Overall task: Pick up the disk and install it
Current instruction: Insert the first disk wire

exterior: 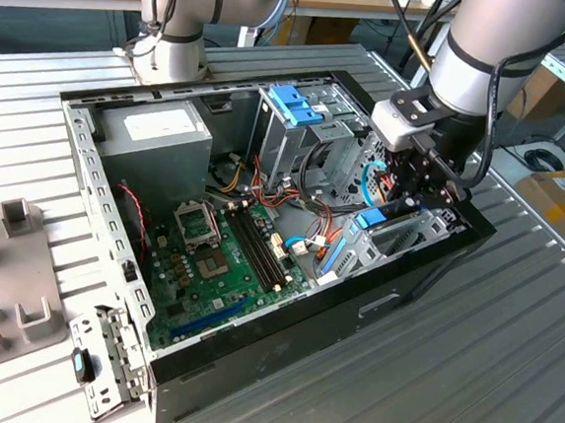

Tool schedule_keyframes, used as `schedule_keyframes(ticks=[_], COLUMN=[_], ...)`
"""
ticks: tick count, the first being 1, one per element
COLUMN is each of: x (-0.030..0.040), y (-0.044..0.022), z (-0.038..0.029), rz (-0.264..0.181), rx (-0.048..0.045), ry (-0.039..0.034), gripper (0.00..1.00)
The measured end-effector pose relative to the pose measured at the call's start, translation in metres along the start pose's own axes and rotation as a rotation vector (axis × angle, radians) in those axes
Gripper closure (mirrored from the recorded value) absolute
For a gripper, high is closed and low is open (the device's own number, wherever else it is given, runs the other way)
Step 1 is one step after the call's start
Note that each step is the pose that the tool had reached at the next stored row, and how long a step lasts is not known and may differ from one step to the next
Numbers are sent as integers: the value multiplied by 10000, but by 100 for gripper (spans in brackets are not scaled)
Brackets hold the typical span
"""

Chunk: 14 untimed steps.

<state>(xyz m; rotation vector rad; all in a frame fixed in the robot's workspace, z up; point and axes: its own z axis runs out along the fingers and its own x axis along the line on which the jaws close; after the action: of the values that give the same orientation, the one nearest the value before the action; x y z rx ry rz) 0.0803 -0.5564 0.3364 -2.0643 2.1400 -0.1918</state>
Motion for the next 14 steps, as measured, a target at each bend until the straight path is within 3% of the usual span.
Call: schedule_keyframes(ticks=[1,5,6,7,10,13,14], x=[0,0,0,-3,-7,-38,-44], y=[1,-1,-4,-21,-39,-51,-63], z=[-1,-7,-25,-105,-190,-188,-184], rz=[1,0,-1,0,0,1,1], rx=[0,0,-1,0,0,-12,-26], ry=[2,8,10,6,8,7,6], gripper=[70,70,70,70,70,71,78])
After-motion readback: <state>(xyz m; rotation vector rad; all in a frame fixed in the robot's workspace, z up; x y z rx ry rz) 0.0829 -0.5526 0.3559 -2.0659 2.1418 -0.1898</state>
